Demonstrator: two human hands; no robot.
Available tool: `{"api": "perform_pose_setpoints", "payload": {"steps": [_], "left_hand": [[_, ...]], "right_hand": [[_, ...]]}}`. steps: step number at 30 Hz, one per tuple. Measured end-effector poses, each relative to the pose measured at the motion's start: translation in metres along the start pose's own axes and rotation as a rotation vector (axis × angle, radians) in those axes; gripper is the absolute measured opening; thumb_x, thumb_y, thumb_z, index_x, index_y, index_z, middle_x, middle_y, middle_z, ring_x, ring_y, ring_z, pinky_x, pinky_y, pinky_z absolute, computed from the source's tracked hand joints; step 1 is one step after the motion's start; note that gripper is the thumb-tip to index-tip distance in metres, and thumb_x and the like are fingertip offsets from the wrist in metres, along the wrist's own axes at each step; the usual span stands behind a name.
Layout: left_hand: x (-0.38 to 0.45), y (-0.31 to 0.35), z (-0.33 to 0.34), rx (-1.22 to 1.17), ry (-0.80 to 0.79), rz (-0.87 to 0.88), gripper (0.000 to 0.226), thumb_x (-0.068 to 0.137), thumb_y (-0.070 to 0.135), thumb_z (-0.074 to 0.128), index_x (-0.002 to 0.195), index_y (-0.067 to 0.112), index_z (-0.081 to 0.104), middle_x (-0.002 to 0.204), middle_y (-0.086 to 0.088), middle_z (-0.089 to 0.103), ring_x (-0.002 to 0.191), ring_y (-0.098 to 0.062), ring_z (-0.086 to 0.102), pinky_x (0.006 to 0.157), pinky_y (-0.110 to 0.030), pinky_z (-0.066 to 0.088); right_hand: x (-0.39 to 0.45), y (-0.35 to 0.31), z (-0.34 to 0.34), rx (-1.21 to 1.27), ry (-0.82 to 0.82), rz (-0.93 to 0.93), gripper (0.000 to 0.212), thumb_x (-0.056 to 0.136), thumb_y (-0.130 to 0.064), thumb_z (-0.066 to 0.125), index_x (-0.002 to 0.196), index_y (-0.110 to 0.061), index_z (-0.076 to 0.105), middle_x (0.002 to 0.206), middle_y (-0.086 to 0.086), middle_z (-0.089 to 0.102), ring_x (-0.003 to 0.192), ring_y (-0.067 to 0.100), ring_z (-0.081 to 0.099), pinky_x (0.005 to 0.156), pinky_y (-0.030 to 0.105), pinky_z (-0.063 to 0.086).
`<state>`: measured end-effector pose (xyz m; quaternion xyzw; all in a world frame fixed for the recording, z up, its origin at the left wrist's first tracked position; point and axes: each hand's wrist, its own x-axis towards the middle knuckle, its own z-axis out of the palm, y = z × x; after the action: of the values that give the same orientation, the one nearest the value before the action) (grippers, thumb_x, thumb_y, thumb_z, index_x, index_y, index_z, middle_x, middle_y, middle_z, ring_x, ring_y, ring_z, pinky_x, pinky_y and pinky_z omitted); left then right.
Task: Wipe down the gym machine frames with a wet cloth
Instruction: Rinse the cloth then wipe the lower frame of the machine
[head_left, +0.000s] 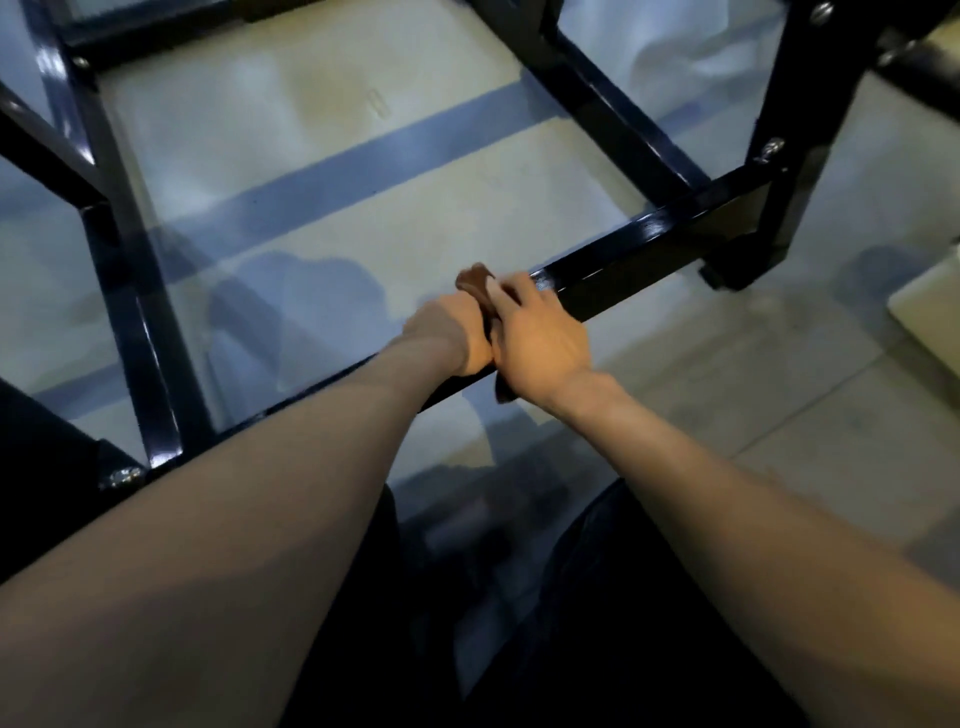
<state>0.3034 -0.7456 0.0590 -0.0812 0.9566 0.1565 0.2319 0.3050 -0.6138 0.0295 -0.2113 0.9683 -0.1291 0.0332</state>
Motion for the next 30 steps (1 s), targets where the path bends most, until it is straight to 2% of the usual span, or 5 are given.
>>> {"api": "perform_pose_setpoints", "payload": {"steps": [3,8,17,25,30], "left_hand": [[0.003,0.001,0.006,0.095,0.049,0.004,0.042,0.093,0.04,0.07,0.12,0.009,0.062,0.122,-0.016,0.065,0.113,-0.036,0.062,0.083,-0.038,0.048],[0.014,-0.007,-0.001,0.138,0.038,0.017,0.046,0.083,0.05,0.078,0.107,0.013,0.065,0.104,-0.008,0.066,0.097,-0.031,0.063,0.07,-0.035,0.045],[0.033,-0.004,-0.009,0.247,-0.041,0.033,0.051,0.077,0.056,0.081,0.095,0.011,0.065,0.088,-0.006,0.062,0.078,-0.027,0.058,0.065,-0.033,0.046],[0.044,-0.001,-0.011,0.273,-0.13,0.047,0.05,0.076,0.054,0.083,0.103,0.013,0.069,0.093,-0.006,0.064,0.084,-0.028,0.063,0.069,-0.032,0.049],[0.04,-0.003,-0.012,0.286,-0.157,0.068,0.051,0.083,0.055,0.077,0.109,0.013,0.068,0.098,-0.009,0.064,0.093,-0.032,0.066,0.071,-0.032,0.046]], "right_hand": [[0.015,0.05,-0.014,-0.049,0.044,-0.007,0.048,0.104,-0.027,0.048,0.152,-0.026,0.044,0.148,0.004,0.045,0.121,0.036,0.05,0.077,0.046,0.055],[0.048,0.152,-0.049,-0.076,0.047,0.433,0.045,0.103,-0.024,0.045,0.148,-0.025,0.041,0.152,0.006,0.04,0.125,0.044,0.045,0.096,0.052,0.043],[0.022,0.089,-0.026,-0.019,0.014,-0.015,0.054,0.105,-0.03,0.046,0.158,-0.025,0.035,0.148,0.003,0.043,0.117,0.033,0.05,0.076,0.044,0.054],[0.072,0.183,-0.06,0.089,0.123,0.649,0.052,0.108,-0.026,0.041,0.158,-0.024,0.029,0.152,0.008,0.035,0.127,0.042,0.044,0.102,0.054,0.045],[0.048,0.119,-0.037,0.07,0.119,0.391,0.041,0.106,-0.021,0.046,0.146,-0.024,0.042,0.143,0.004,0.049,0.114,0.039,0.049,0.09,0.048,0.047]]}}
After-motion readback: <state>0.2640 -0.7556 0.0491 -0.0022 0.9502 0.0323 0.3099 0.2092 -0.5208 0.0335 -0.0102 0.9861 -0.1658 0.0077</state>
